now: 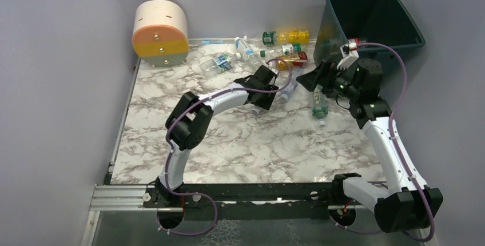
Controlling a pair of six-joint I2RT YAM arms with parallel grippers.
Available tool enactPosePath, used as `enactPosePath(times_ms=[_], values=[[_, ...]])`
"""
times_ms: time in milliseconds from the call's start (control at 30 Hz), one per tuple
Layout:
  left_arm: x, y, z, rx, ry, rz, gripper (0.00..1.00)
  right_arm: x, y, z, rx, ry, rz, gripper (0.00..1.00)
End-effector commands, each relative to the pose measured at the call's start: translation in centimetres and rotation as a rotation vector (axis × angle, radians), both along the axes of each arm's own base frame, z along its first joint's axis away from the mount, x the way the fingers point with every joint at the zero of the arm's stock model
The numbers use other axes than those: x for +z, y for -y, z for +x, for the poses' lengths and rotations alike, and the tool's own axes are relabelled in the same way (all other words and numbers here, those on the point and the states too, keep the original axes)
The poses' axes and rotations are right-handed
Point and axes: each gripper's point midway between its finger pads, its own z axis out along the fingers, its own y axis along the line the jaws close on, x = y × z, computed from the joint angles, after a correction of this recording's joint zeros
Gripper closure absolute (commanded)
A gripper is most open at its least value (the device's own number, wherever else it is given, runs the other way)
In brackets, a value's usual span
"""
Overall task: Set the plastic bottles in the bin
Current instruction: Pick up the plastic bottle at the center of the board.
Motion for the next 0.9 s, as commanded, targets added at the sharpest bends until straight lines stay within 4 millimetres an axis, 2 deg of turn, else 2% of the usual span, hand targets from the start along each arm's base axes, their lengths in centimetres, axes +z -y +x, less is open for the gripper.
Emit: enactPosePath(times_ms=[0,233,267,533,667,867], values=[[6.3,-0.5,-0.2,0.011,0.099,-0.081,0.41,-0.2,0.3,0.4,-0.017,0.007,-0.020,0.01],[11.7,-1.3,-4.6,-0.070,0.109,-0.237,0.41,-0.4,-1.0,-0.1,0.046,-0.015,0.053,0.01],[13.6,-1.4,-5.3,-0.089,0.124,-0.282,0.41,-0.3,-1.4,-0.3,0.066,-0.015,0.071,0.01],[20.9,-2.4,-11.8,-0.241,0.137,-0.585,0.40,0.1,-4.5,-2.5,0.268,-0.029,0.269,0.01],[22.7,-2.6,-14.2,-0.294,0.133,-0.675,0.40,0.8,-5.2,-2.6,0.329,0.005,0.338,0.01],[23.0,-1.6,-16.8,-0.357,0.038,-0.822,0.40,3.3,-7.3,-2.5,0.384,0.089,0.309,0.01]])
